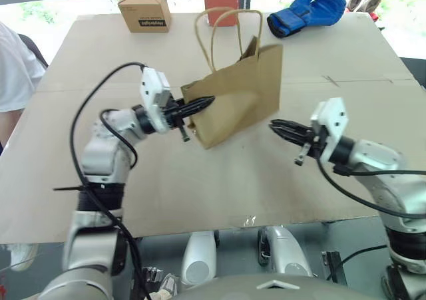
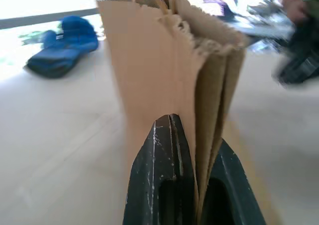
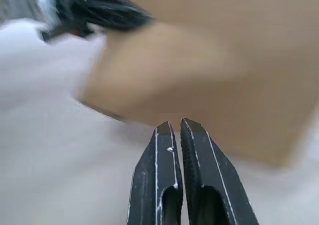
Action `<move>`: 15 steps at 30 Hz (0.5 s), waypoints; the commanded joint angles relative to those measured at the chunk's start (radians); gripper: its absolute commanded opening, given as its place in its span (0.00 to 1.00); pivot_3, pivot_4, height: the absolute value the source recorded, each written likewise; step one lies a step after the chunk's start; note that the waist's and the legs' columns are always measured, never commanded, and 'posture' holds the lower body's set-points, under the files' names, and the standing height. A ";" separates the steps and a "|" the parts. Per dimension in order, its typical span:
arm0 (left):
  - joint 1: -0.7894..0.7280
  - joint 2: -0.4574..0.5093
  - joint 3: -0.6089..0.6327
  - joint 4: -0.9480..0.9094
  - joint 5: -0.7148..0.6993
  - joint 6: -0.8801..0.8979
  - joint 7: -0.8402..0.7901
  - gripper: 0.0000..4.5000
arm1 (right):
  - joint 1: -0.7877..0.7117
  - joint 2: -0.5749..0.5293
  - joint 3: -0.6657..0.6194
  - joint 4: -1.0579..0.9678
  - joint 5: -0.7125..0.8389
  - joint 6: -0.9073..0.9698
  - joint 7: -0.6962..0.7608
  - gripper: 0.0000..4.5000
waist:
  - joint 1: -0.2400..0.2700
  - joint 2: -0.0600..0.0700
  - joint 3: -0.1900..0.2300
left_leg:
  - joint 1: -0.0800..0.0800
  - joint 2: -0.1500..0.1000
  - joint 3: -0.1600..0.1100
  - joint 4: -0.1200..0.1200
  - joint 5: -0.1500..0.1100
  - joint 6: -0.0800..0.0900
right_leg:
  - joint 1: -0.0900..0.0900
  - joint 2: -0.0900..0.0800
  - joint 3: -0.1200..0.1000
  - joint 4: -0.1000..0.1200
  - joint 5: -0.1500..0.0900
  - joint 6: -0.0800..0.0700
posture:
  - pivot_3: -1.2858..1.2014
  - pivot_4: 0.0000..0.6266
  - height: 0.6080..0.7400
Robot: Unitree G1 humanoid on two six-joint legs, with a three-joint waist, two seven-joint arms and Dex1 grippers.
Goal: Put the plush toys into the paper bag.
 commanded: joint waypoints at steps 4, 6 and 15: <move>-0.278 0.009 -0.115 0.538 0.090 -0.408 -0.351 0.00 | 0.194 -0.137 -0.204 -0.088 0.043 -0.050 0.097 0.48 | 0.013 0.000 0.000 | 0.000 0.000 0.000 0.001 0.000 0.000 | 0.001 0.000 0.000 -0.002 0.000 0.000 | 0.52 0.24 0.80; -0.317 0.005 -0.164 0.633 0.094 -0.455 -0.351 0.00 | 0.226 -0.157 -0.242 -0.103 0.061 -0.047 0.105 0.70 | 0.007 0.000 0.000 | 0.000 0.000 0.001 0.001 -0.001 0.001 | 0.001 0.000 0.001 -0.001 0.000 0.000 | 0.52 0.24 0.80; -0.364 0.005 -0.093 0.758 0.107 -0.362 -0.333 0.66 | 0.251 -0.187 -0.280 -0.121 0.080 -0.048 0.100 1.00 | 0.001 -0.001 0.000 | -0.001 0.000 0.000 0.001 -0.001 0.001 | 0.000 0.000 0.001 0.001 0.000 0.001 | 0.52 0.24 0.80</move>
